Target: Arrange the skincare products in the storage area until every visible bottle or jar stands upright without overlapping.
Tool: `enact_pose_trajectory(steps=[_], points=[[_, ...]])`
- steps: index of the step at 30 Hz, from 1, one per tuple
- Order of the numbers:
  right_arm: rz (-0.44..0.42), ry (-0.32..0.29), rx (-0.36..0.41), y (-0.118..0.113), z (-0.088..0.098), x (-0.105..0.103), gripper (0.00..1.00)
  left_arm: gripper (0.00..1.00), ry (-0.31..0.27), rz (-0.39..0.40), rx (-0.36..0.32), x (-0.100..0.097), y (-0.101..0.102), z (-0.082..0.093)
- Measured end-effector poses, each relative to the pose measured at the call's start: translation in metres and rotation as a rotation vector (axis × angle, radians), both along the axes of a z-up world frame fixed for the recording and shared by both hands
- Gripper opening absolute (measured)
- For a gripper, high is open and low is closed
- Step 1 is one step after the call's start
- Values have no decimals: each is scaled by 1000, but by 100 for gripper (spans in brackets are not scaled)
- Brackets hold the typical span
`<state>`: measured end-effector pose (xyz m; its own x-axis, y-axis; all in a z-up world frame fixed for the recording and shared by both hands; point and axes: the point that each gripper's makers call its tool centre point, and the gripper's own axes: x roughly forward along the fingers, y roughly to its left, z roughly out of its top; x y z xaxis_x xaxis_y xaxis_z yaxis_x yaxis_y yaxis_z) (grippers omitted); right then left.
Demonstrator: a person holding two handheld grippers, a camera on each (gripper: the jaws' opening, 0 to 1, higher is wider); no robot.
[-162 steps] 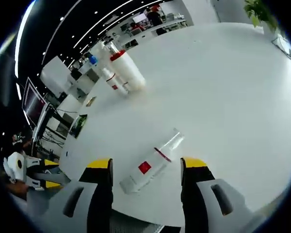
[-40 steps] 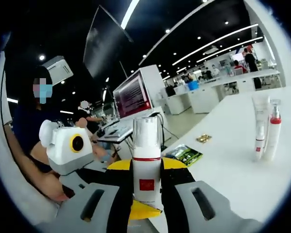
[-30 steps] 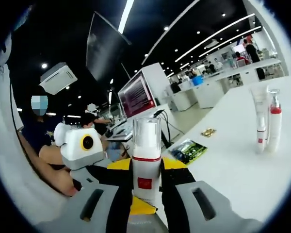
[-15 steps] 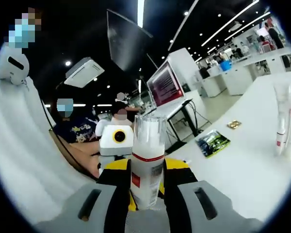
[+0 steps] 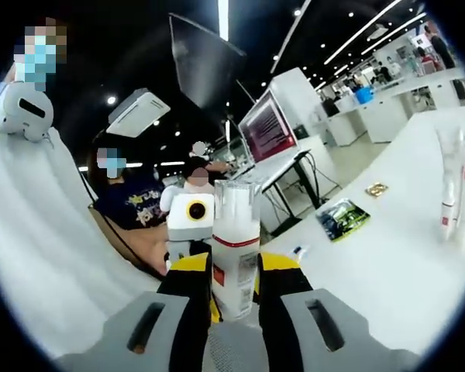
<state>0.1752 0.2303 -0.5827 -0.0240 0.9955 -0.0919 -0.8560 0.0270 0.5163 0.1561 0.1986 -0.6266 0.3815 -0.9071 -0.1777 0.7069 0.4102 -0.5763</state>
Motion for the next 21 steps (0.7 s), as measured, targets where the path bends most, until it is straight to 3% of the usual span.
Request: enact_pose_trajectory(steps=[3, 8, 10, 11, 13, 15, 17, 19, 21], points=[[4, -12, -7, -1, -1, 1, 19, 21, -8, 1, 13, 0, -2, -1], [8, -76, -24, -5, -3, 4, 19, 21, -50, 0, 123, 8, -6, -9], [-5, -134, -17, -5, -1, 8, 15, 25, -85, 16, 192, 15, -2, -12], [-29, -156, -29, -6, -3, 12, 15, 25, -84, 28, 178, 16, -2, -9], [-35, -116, 1, -3, -1, 13, 16, 25, -115, 21, 193, 20, 1, -8], [-34, -154, 6, -1, -1, 15, 16, 25, -114, 18, 213, 23, 2, -9], [-12, -145, -8, 2, -4, 16, 16, 25, -74, -28, 246, 22, 6, -13], [19, -172, 12, 3, 0, 12, 17, 23, -130, -49, 251, 24, 9, -9], [45, -121, 14, 5, 1, 10, 18, 23, -125, -87, 238, 21, 7, -6]])
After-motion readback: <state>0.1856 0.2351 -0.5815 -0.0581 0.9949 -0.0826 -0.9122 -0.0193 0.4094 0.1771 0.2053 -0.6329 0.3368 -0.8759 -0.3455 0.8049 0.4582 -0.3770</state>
